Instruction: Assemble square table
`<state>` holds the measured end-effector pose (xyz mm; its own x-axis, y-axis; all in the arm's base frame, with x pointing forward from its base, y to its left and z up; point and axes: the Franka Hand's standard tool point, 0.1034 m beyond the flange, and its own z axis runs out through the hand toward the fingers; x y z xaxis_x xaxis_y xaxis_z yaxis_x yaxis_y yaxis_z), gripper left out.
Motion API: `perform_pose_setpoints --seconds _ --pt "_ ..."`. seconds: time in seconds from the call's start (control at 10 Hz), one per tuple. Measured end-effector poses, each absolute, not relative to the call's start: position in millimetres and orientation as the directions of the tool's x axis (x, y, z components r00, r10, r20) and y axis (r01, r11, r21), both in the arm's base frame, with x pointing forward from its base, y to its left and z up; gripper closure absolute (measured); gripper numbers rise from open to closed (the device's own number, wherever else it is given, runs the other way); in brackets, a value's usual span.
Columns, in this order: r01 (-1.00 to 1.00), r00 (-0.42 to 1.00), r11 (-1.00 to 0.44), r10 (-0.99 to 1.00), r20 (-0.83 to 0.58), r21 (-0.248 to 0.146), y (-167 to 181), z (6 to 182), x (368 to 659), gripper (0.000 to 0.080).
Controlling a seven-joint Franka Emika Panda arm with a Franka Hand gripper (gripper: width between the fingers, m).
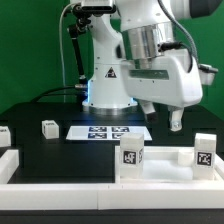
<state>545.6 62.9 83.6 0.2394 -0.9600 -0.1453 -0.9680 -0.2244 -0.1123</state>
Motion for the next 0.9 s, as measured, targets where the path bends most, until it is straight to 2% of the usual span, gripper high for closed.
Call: perform_pose_setpoints --seconds 0.1,0.2,0.5,0.7,0.9 --pt "-0.969 0.180 -0.158 -0.978 -0.106 -0.190 63 76.6 546 0.0151" --pt "-0.968 0.204 -0.183 -0.972 -0.113 -0.171 66 72.7 539 0.0151" --pt "-0.969 0.199 -0.178 -0.973 -0.115 -0.170 65 72.3 539 0.0151" --pt "-0.988 0.071 -0.048 -0.985 -0.156 -0.145 48 57.8 514 0.0151" --pt "-0.995 0.030 -0.014 -0.986 -0.164 -0.101 40 38.7 499 0.0151"
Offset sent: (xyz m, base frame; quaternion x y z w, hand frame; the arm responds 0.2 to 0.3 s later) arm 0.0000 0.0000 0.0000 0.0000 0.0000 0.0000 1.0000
